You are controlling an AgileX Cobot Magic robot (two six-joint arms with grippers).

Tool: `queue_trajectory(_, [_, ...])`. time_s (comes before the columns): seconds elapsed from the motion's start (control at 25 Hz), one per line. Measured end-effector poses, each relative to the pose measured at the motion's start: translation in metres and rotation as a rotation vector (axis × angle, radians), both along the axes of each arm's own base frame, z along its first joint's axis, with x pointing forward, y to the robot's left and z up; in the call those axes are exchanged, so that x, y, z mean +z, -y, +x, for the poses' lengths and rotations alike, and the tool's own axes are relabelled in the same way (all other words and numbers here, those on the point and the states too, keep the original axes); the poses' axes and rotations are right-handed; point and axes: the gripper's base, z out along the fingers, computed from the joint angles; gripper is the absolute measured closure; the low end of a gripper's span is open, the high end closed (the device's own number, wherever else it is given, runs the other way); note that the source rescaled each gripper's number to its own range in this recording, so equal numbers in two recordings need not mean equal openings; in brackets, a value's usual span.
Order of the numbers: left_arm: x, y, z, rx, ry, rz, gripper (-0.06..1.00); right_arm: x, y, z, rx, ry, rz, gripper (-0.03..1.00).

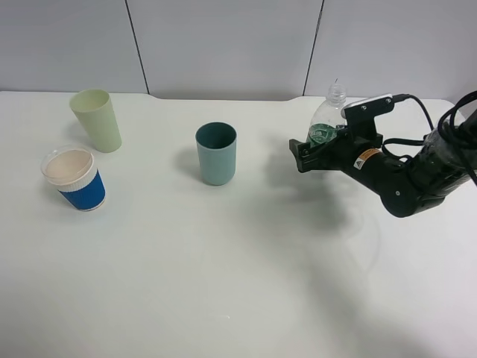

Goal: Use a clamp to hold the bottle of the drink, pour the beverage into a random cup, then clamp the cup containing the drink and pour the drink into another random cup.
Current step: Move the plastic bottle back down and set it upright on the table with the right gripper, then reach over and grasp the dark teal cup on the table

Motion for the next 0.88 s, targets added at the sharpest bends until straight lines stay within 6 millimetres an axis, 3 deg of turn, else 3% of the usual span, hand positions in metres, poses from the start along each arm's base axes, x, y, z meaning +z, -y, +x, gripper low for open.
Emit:
queue_trajectory(0.16, [0.000,0.000,0.000,0.000,0.000,0.000,-0.06,0.018,-0.002,0.000,0.020,0.004,-0.009,-0.02])
queue_trajectory(0.48, [0.000,0.000,0.000,0.000,0.000,0.000,-0.06,0.083,0.001,-0.005,0.013,0.083,-0.002,-0.02])
queue_trajectory(0.88, [0.000,0.000,0.000,0.000,0.000,0.000,-0.06,0.149,0.013,-0.025,-0.035,0.155,-0.080,-0.02])
